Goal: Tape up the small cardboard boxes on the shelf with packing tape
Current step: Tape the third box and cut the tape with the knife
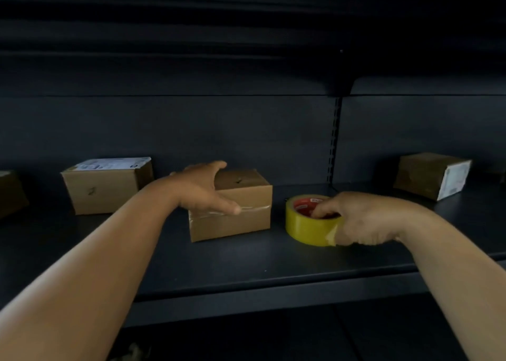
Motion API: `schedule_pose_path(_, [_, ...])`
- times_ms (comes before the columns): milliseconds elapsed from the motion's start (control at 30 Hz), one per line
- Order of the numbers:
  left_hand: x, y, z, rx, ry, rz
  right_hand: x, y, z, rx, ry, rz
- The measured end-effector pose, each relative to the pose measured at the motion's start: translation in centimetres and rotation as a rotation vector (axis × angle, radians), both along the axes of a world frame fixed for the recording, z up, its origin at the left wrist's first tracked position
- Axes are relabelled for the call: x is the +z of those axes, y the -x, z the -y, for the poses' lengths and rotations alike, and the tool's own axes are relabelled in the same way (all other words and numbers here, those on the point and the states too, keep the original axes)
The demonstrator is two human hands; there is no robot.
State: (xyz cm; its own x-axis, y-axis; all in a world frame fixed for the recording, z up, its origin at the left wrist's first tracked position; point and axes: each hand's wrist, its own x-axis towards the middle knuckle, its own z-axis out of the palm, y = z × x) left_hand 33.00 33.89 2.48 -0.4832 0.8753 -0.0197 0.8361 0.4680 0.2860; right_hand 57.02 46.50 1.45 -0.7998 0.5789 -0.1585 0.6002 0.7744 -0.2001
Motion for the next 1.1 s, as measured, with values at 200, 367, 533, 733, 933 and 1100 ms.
schedule_pose_path(200, [0.2, -0.1, 0.4, -0.007, 0.023, -0.035, -0.3, 0.4, -0.4, -0.008, -0.046, -0.002])
schedule_pose_path(367, [1.0, -2.1, 1.3, -0.051, -0.119, -0.118, -0.1, 0.2, -0.7, -0.008, 0.01, -0.067])
schedule_pose_path(533, [2.1, -5.7, 1.3, -0.219, -0.465, -0.095, 0.7, -0.3, -1.2, -0.089, 0.218, -0.382])
schedule_pose_path(733, [2.1, -8.8, -0.6, -0.406, -0.523, -0.049, 2.0, 0.6, -0.7, -0.145, 0.537, -0.871])
schedule_pose_path(933, [2.2, -8.8, -1.8, -0.357, -0.677, 0.02, 2.8, 1.7, 0.5, -0.012, 0.842, -1.085])
schedule_pose_path(1100, [2.3, -7.6, -1.4, -0.3, -0.821, 0.008, 3.1, 2.9, 1.0, 0.047, 0.7, -1.072])
